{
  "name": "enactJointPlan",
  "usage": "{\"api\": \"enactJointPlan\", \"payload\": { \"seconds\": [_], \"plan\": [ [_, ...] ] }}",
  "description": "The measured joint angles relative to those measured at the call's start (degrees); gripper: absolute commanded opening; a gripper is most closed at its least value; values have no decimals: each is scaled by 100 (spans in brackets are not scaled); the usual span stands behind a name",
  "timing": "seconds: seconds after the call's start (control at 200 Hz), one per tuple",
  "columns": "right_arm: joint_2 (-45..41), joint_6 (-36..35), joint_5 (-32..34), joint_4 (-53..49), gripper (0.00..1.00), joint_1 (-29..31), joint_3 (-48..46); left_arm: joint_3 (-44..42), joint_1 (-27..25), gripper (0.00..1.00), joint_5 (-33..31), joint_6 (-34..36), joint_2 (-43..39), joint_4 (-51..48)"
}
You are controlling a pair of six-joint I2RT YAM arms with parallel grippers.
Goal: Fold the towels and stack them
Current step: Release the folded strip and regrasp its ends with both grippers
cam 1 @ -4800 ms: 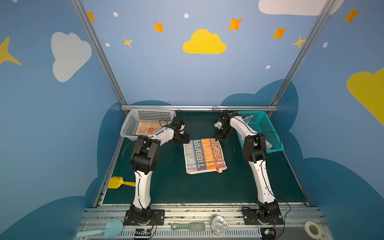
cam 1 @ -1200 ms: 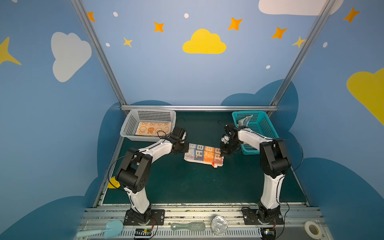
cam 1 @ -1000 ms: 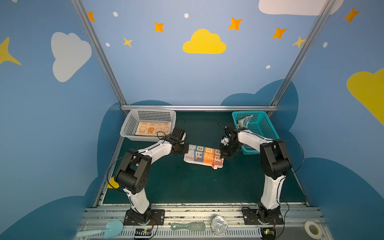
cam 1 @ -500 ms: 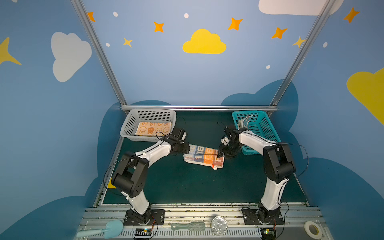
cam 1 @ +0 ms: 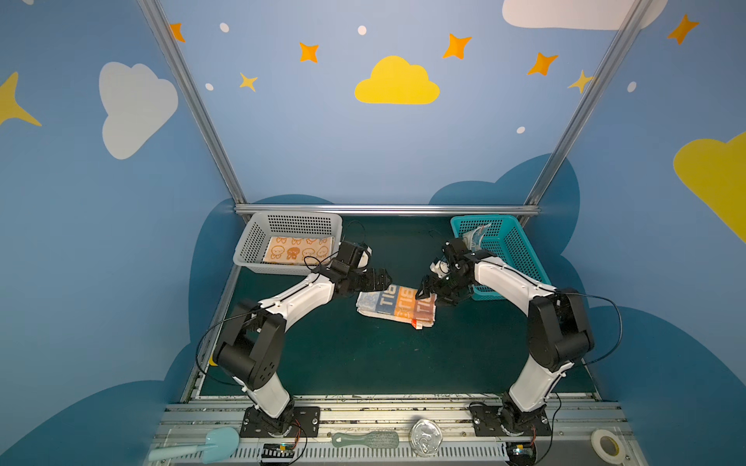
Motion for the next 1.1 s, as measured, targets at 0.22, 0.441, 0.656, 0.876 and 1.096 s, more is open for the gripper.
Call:
{"api": "enactJointPlan", "payload": {
  "seconds": [0.22, 0.441, 0.656, 0.876, 1.096],
  "plan": [
    [153, 275, -413, 533, 80, 101, -634, -787, -28, 100, 260, -374, 44, 310],
    [411, 275, -369, 553, 84, 109, -597, -1027, -28, 100, 354, -490, 151, 466],
    [557, 260, -304, 350, 85, 96, -369, -957, -24, 100, 345, -435, 151, 393],
    [463, 96, -2, 98, 92, 13, -151, -459, 44, 100, 177, -90, -63, -186],
    [212, -61, 334, -229, 92, -267, 68, 496, 422, 100, 118, 304, 76, -866]
  ]
}}
